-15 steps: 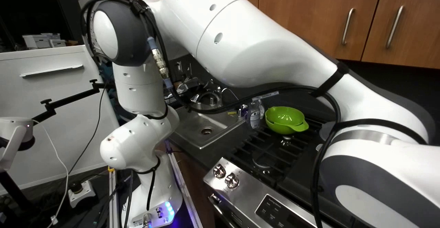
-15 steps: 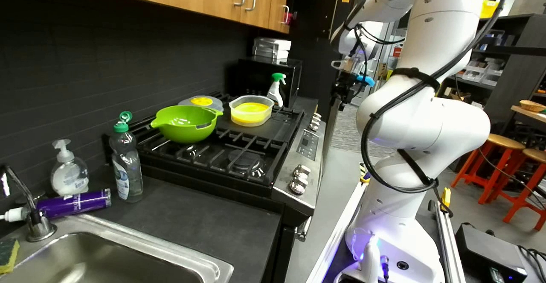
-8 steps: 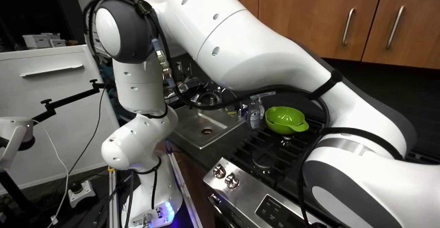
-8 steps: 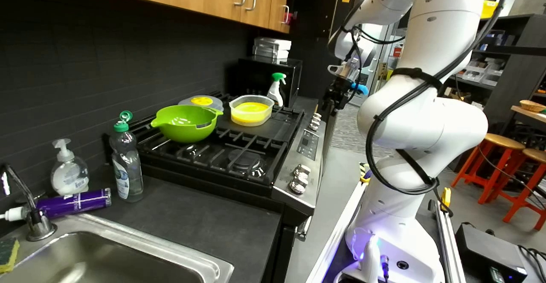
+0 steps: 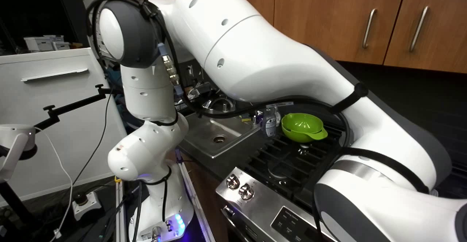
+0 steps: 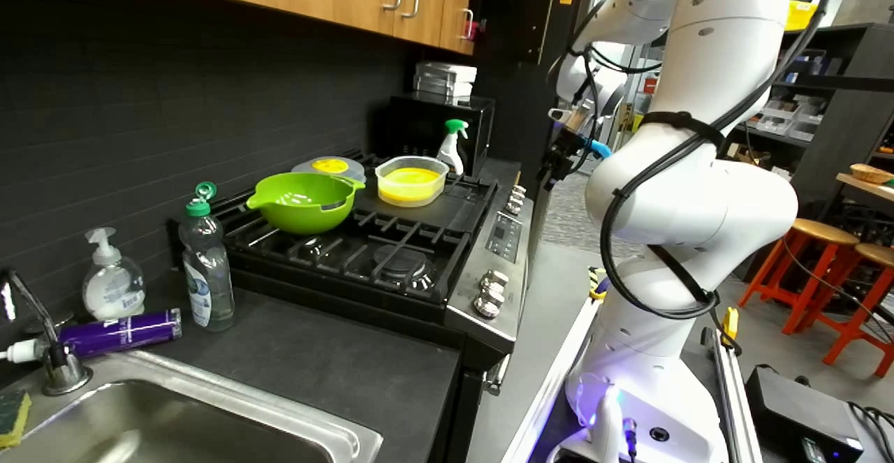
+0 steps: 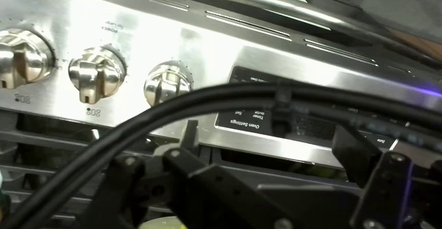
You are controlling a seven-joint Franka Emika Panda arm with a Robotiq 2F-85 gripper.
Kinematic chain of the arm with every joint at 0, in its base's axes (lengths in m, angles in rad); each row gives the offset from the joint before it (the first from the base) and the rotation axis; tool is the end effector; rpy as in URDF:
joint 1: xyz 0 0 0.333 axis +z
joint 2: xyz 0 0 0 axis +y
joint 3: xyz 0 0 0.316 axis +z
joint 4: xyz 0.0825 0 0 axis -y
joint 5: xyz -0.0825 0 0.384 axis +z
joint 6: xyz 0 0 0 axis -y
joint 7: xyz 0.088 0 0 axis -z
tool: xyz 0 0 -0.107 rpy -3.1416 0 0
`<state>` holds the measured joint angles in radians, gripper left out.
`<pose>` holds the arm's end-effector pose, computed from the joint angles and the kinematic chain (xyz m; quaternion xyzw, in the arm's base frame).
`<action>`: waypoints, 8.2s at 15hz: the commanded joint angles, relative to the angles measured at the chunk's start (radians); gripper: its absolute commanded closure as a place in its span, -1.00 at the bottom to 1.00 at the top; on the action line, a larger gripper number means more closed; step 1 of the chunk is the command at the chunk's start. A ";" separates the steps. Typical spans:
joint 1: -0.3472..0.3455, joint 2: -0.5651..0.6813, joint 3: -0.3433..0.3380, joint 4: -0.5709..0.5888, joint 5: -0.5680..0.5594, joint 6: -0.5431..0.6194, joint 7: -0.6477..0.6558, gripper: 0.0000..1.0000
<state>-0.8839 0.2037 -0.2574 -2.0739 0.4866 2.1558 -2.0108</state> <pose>0.2561 -0.5071 0.3286 -0.9437 -0.2803 -0.1680 0.0517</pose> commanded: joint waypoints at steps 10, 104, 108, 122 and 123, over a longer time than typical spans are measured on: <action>0.082 0.075 -0.005 0.009 0.282 0.129 0.030 -1.00; 0.042 0.245 0.093 0.156 0.050 0.209 0.075 -0.99; 0.018 0.299 0.107 0.216 0.039 0.206 0.098 -0.83; -0.015 0.285 0.110 0.228 0.009 0.147 0.133 0.93; -0.012 0.286 0.114 0.219 0.011 0.163 0.129 0.89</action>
<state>-0.8946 0.5104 -0.1492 -1.8345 0.5151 2.2916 -1.8931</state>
